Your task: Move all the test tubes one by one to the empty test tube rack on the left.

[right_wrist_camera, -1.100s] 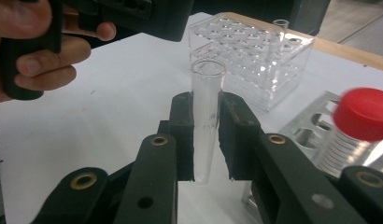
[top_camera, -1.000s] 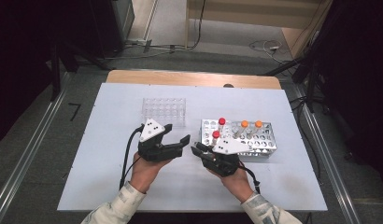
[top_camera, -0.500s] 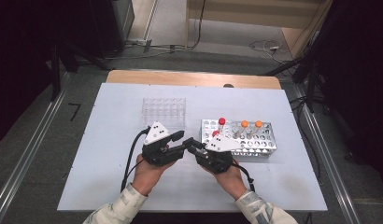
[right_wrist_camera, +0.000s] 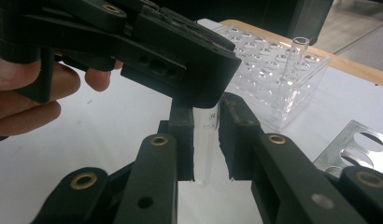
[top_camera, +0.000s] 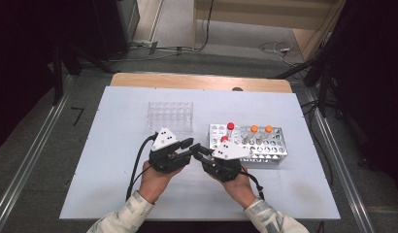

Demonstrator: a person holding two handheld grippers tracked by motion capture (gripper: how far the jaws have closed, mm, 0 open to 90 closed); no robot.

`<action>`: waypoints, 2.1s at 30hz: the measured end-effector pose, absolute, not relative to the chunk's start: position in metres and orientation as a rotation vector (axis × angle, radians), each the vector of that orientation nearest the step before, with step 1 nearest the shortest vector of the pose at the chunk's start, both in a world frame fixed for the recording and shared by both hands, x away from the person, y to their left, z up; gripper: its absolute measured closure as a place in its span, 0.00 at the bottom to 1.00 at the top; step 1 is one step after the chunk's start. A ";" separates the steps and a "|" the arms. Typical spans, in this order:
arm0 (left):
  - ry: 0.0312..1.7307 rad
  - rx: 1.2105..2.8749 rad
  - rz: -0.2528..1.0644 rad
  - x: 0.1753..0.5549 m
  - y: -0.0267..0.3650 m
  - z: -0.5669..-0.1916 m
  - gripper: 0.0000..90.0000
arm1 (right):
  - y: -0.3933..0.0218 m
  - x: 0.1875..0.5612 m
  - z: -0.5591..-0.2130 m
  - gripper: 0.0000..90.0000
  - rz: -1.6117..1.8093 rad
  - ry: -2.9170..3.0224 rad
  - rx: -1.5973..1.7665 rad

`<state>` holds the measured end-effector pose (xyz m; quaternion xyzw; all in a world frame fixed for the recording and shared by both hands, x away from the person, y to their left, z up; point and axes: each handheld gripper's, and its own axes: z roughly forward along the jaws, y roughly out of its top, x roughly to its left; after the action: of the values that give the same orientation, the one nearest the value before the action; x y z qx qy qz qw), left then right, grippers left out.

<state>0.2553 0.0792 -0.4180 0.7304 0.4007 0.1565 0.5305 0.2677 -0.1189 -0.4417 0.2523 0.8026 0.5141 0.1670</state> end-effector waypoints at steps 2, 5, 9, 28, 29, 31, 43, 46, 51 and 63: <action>0.958 1.742 0.371 0.255 0.079 -0.418 0.77 | -0.118 0.268 -0.442 0.82 1.464 2.284 0.715; 0.967 1.749 0.376 0.255 0.079 -0.418 0.81 | -0.117 0.267 -0.443 0.82 1.460 2.289 0.717; 0.966 1.754 0.379 0.256 0.079 -0.419 0.84 | -0.117 0.267 -0.445 0.82 1.455 2.295 0.711; 1.011 1.700 0.424 0.262 0.094 -0.416 0.85 | -0.145 0.253 -0.436 0.43 1.480 2.343 0.697; 1.012 1.705 0.425 0.263 0.095 -0.416 0.86 | -0.148 0.252 -0.435 0.42 1.477 2.339 0.702; 1.020 1.707 0.426 0.266 0.097 -0.416 0.85 | -0.155 0.248 -0.434 0.42 1.481 2.333 0.715; 1.113 1.666 0.439 0.289 0.115 -0.418 0.85 | -0.211 0.243 -0.440 0.34 1.401 2.251 0.861; 1.123 1.667 0.448 0.294 0.116 -0.417 0.85 | -0.223 0.243 -0.441 0.34 1.389 2.232 0.896; 1.124 1.660 0.466 0.301 0.117 -0.408 0.85 | -0.238 0.243 -0.441 0.34 1.389 2.199 0.938; 1.157 1.641 0.514 0.326 0.119 -0.391 0.85 | -0.248 0.243 -0.438 0.34 1.407 2.165 0.968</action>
<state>0.3263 0.1190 -0.3911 0.6815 0.4802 0.2135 0.5093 0.2430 -0.2483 -0.4380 0.3447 0.7707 0.5010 0.1906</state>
